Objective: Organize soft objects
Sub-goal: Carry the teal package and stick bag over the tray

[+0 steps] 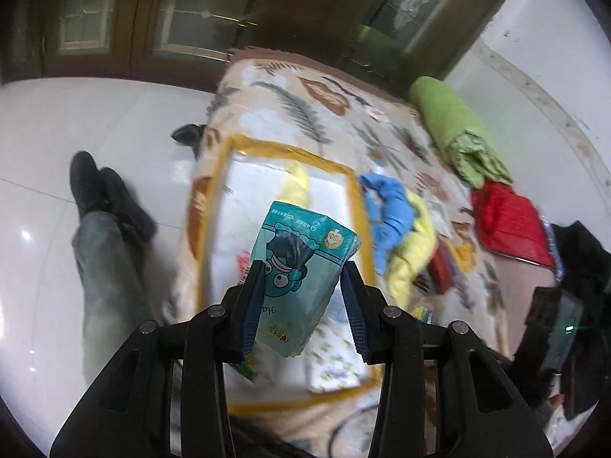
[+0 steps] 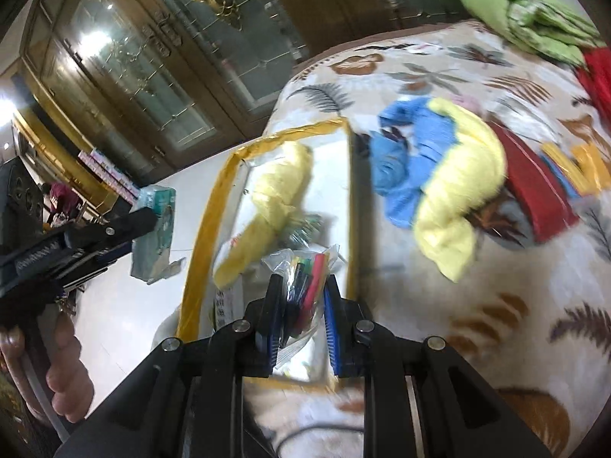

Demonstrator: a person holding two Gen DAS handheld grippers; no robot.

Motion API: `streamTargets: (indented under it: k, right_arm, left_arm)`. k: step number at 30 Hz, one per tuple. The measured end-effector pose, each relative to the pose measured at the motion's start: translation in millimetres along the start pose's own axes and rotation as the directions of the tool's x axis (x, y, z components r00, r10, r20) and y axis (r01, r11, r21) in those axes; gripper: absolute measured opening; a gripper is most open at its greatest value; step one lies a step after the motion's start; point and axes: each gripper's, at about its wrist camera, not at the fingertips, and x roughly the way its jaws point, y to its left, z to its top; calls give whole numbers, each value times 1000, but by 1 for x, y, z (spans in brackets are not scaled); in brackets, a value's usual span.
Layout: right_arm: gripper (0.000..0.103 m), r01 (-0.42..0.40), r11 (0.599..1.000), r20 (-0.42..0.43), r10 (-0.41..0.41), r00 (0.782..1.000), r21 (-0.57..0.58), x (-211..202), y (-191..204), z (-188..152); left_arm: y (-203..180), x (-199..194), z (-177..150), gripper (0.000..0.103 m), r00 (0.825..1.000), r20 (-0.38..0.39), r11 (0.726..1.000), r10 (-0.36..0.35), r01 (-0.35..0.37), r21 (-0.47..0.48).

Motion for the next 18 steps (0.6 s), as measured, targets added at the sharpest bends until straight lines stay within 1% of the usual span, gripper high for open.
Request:
streamTargets:
  k: [4,7,10,12,18]
  right_arm:
    - [19,14,1000,-22,-15,1000,-16,29,8,20]
    - [19,17,1000,-33,-17,999,-4,45,7,34]
    - [19,27,1000,-46,-27,999,8,66,5,48]
    - [19,26,1000,-60,-25,998,11,77,6,53]
    - [19,59,998,-70,-60,996,-20,100,8,66]
  left_arm:
    - [11,28,18,40,999,-22,999,44,-43,19]
    - [17,47,30,39,997,-34,997,72,-71,24]
    - [20,70,41,40,994,-62,995,95,-92,42]
    - [21,80,44,40,992,-71,994,100,-96,54]
    - [25,106,51,40,987,-97,991,126,-120,65]
